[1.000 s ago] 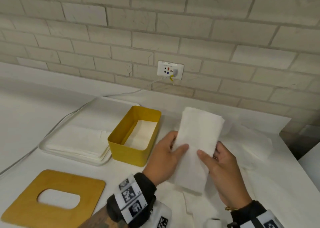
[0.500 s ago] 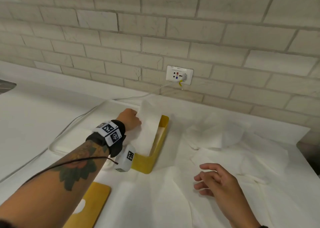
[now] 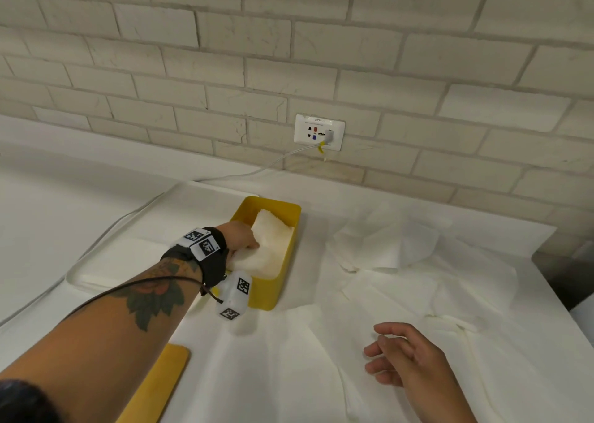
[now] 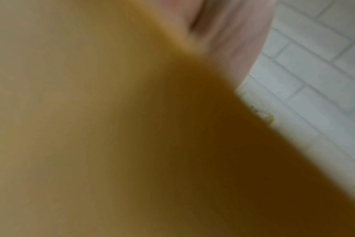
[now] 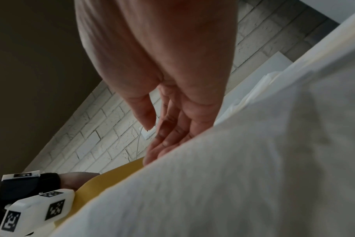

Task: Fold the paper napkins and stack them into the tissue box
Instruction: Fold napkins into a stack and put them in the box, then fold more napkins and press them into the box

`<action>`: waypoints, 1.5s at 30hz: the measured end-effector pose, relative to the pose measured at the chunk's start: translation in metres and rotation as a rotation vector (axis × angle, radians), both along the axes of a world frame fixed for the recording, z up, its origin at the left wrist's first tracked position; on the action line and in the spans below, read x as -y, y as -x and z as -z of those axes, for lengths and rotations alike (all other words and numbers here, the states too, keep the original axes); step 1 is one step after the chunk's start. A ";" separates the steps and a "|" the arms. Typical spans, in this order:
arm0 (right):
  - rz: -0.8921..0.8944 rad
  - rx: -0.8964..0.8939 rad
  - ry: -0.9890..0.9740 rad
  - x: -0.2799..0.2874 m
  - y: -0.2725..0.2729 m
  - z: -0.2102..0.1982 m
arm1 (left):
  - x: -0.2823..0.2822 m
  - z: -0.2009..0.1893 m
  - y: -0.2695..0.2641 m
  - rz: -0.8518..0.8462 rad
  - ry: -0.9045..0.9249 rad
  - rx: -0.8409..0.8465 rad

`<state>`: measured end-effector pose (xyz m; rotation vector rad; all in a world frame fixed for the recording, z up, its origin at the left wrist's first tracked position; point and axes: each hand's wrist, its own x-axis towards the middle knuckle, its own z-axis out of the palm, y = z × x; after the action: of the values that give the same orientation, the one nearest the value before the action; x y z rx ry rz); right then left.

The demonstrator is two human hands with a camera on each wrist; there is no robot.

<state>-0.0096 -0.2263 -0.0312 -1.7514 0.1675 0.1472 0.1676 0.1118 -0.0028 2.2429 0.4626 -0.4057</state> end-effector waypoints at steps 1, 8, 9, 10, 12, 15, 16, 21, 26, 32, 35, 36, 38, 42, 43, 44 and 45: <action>-0.001 -0.001 0.002 0.000 0.000 0.001 | -0.002 0.002 -0.003 -0.018 0.031 0.014; 0.003 -0.020 0.025 -0.001 0.003 0.005 | 0.016 -0.005 0.005 -0.007 -0.077 0.020; 0.005 -0.022 0.027 -0.001 0.003 0.005 | 0.020 -0.006 0.008 0.020 -0.119 -0.001; 0.008 -0.023 0.031 -0.001 0.004 0.004 | 0.024 -0.008 0.011 0.057 -0.157 -0.017; 0.012 -0.025 0.041 0.001 0.005 0.004 | 0.030 -0.015 0.018 0.123 -0.200 -0.025; 0.008 -0.024 0.056 0.001 0.008 0.003 | 0.034 -0.029 0.025 0.142 -0.218 0.024; 0.005 -0.021 0.061 0.001 0.009 0.002 | 0.034 -0.034 0.026 0.145 -0.248 0.049; -0.016 0.013 0.100 0.002 0.016 -0.008 | 0.037 -0.065 0.054 0.251 -0.330 0.237; -0.006 0.087 0.326 0.015 0.019 -0.018 | 0.036 -0.059 0.098 0.469 -0.325 0.194; -0.031 -0.012 0.450 0.024 0.017 -0.018 | 0.041 -0.050 0.120 0.444 -0.394 0.262; -0.078 -0.010 0.486 0.024 0.024 -0.022 | 0.043 -0.049 0.129 0.430 -0.388 0.303; -0.123 -0.014 0.495 0.023 0.027 -0.023 | 0.045 -0.048 0.133 0.419 -0.383 0.370; -0.268 -0.030 0.582 0.019 0.035 -0.024 | 0.051 -0.046 0.144 0.392 -0.358 0.609; -0.369 -0.044 0.748 0.007 0.046 -0.024 | 0.074 -0.042 0.168 0.538 -0.206 0.980; -0.325 -0.041 0.716 0.007 0.046 -0.023 | 0.081 -0.040 0.173 0.579 -0.162 0.975; -0.261 -0.043 0.664 0.008 0.046 -0.023 | 0.087 -0.037 0.177 0.610 -0.115 0.942; -0.183 -0.054 0.598 0.010 0.045 -0.023 | 0.093 -0.033 0.180 0.631 -0.066 0.889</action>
<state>-0.0546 -0.2359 -0.0086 -2.3611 0.0934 0.3009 -0.0125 0.0183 0.0300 2.3202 -0.7081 0.3231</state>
